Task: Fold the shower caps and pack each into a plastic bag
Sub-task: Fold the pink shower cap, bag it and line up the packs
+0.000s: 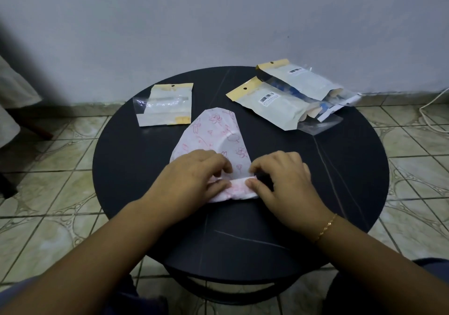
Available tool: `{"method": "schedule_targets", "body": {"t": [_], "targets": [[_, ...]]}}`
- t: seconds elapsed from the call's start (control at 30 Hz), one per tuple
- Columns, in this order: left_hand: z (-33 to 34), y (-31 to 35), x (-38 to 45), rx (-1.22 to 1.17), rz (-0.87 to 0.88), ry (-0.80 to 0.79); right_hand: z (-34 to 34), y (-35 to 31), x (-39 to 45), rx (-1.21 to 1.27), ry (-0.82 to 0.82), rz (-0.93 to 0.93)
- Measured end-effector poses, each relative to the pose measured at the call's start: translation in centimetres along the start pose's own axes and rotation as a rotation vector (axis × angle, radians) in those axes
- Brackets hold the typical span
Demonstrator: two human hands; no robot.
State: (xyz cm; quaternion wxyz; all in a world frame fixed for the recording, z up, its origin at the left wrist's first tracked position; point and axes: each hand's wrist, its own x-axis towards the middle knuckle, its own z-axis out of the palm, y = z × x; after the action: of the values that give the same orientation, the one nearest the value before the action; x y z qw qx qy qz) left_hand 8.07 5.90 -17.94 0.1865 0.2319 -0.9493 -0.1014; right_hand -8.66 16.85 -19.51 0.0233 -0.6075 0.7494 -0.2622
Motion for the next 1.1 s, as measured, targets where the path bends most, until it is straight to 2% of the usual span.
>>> {"method": "schedule_targets", "body": {"t": [0.1,0.23,0.4,0.53,0.6,0.7,0.77,0.93,1.1], "targets": [[0.3,-0.1,-0.4,-0.022,0.114,-0.014,0.3,0.4,-0.1,-0.046,0.011,-0.168],[-0.4,-0.9,-0.6,-0.101,0.114,-0.164,0.0,0.9,-0.2,-0.093,-0.013,-0.245],[-0.8,-1.2,-0.8,-0.044,0.13,-0.155,-0.6,1.2,-0.6,-0.104,-0.139,-0.258],[-1.0,-1.0,-0.7,-0.023,0.112,-0.136,-0.1,1.4,-0.5,-0.066,-0.097,-0.241],[-1.1,-0.8,-0.4,-0.071,0.028,-0.121,0.0,1.3,-0.1,0.037,-0.058,-0.182],[-1.3,-0.5,-0.2,-0.295,-0.23,-0.061,-0.1,1.3,0.9,0.201,-0.069,-0.04],[-1.6,-0.5,0.0,-0.347,-0.36,-0.048,-0.1,1.2,1.5,0.296,-0.086,0.035],[-2.0,-1.1,0.3,-0.369,-0.588,-0.044,0.2,0.8,2.6,0.426,-0.116,0.193],[-1.6,-1.7,0.7,-0.419,-0.686,-0.063,0.4,0.8,3.5,0.472,-0.121,0.3]]}}
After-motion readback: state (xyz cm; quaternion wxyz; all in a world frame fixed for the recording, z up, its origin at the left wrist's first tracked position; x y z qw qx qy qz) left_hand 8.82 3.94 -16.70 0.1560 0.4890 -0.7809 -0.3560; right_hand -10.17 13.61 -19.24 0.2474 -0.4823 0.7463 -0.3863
